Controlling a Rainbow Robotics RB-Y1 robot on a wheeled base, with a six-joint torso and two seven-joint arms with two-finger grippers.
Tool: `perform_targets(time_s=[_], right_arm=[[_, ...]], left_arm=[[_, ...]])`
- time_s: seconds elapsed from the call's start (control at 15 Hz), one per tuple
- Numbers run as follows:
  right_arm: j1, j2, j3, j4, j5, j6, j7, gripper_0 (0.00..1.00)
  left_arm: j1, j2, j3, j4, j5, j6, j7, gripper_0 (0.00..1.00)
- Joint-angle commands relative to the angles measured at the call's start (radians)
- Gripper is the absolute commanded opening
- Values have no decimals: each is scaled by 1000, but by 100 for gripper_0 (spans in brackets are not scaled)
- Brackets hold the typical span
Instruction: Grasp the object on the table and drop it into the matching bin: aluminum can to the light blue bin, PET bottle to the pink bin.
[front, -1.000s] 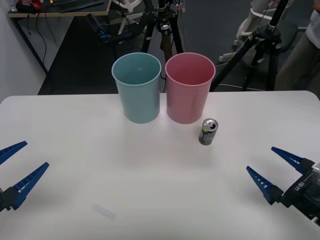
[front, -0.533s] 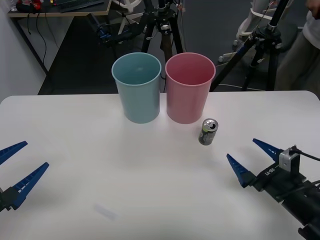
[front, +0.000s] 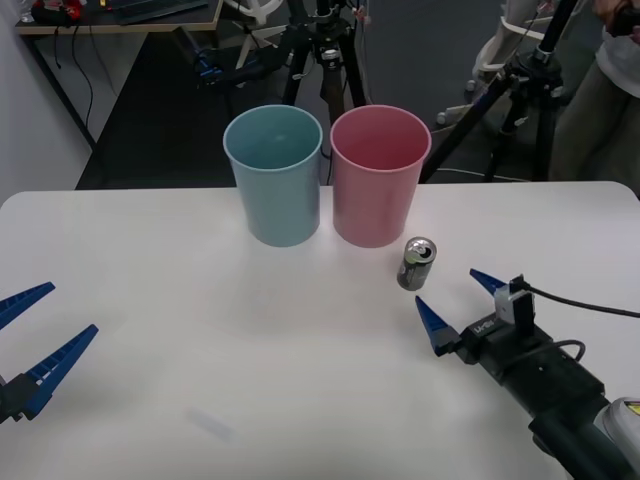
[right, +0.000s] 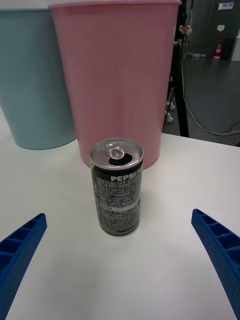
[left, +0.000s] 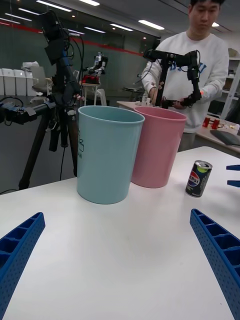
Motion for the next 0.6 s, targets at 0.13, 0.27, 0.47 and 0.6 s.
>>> perform_targets(time_s=[0.13, 0.27, 0.47, 0.6], right_arm=[[-41, 0, 108, 1, 15, 139, 1, 100], [-62, 0, 145, 13, 22, 182, 0, 100], [-143, 22, 148, 113, 22, 174, 1, 100], [-191, 38, 148, 168, 22, 176, -3, 100]], left_arm=[[0, 0, 0, 0, 0, 0, 0, 100], [0, 0, 0, 0, 0, 0, 0, 100], [0, 0, 0, 0, 0, 0, 0, 100], [0, 0, 0, 0, 0, 0, 0, 100]])
